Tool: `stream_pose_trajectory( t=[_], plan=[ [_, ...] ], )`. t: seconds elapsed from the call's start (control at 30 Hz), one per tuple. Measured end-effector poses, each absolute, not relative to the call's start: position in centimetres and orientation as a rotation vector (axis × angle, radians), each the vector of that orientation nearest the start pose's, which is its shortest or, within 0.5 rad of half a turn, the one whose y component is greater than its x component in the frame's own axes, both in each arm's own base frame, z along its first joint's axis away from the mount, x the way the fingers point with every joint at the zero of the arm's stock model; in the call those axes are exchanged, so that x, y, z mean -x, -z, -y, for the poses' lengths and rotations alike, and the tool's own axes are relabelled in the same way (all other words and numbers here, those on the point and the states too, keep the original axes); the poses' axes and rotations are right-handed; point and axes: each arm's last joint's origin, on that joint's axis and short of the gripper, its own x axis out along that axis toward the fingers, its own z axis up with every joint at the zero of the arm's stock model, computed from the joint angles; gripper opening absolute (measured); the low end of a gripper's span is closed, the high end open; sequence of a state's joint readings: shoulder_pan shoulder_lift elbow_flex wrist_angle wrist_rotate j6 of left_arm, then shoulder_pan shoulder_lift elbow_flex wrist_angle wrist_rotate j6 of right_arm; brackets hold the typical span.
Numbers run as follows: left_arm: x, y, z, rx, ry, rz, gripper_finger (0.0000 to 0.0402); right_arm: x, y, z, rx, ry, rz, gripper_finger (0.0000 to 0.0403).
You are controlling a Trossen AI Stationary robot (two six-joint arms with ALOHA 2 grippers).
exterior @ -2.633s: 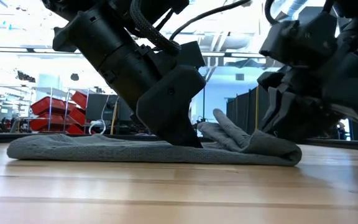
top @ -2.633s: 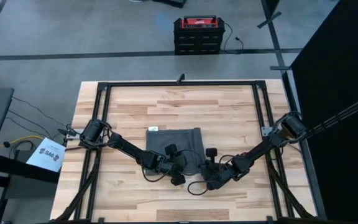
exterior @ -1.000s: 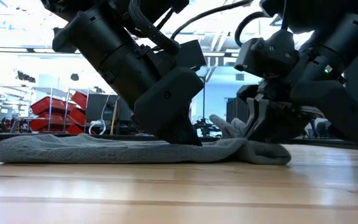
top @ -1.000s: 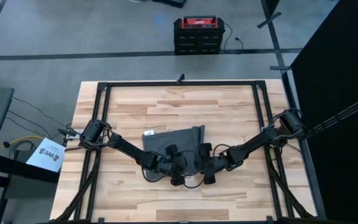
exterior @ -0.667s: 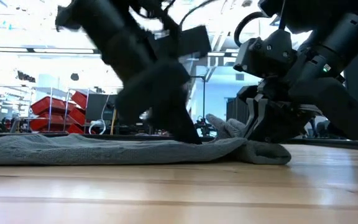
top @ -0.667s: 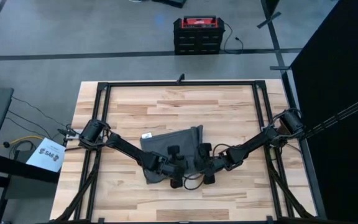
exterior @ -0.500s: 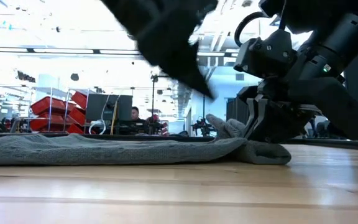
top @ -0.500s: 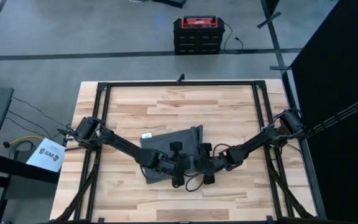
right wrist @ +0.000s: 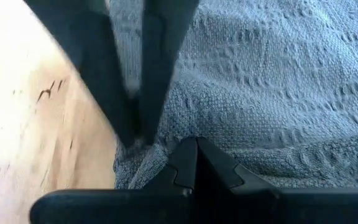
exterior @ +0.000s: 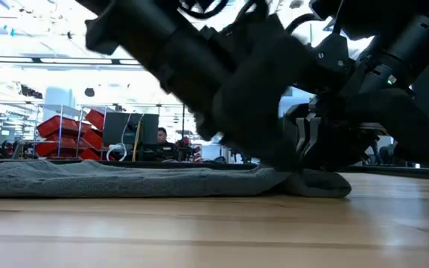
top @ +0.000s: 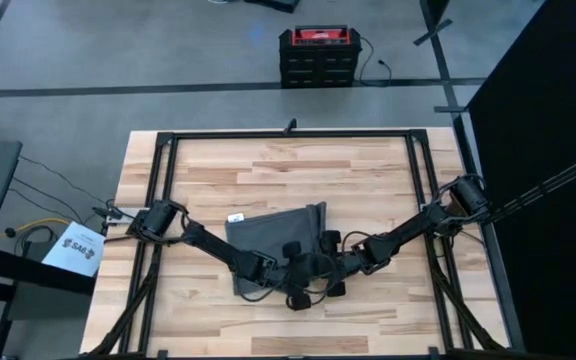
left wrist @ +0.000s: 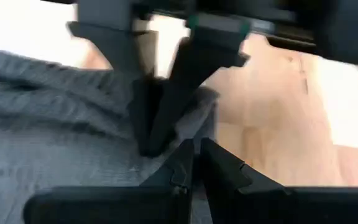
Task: Roll towel
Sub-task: Roll the gray towel
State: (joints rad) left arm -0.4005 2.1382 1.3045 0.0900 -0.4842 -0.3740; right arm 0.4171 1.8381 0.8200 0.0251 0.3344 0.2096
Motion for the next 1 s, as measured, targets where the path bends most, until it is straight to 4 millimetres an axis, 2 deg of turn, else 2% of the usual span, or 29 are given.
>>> stream_pose_trajectory(
  t=[0.13, 0.37, 0.6, 0.73, 1.0],
  plan=[
    [-41.5, -12.7, 16.3, 0.077, -0.253, -0.534, 0.0015, -29.7, -10.1, -12.1, 0.167, 0.022, -0.925, 0.0000],
    [-42.1, -9.9, 16.2, 0.100, -0.262, -0.521, 0.0015, -29.7, -10.1, -12.1, 0.169, 0.024, -0.927, 0.0000],
    [-42.1, -9.0, 15.8, 0.122, -0.292, -0.559, 0.0015, -29.6, -10.5, -12.3, 0.169, 0.017, -0.918, 0.0000],
    [-42.0, -9.0, 15.9, 0.124, -0.295, -0.570, 0.0015, -29.0, -12.2, -12.0, 0.179, 0.023, -0.906, 0.0000],
    [-41.3, -7.2, 16.4, 0.149, -0.324, -0.585, 0.0015, -26.4, -18.0, -10.8, 0.196, 0.107, -0.845, 0.0000]
  ],
)
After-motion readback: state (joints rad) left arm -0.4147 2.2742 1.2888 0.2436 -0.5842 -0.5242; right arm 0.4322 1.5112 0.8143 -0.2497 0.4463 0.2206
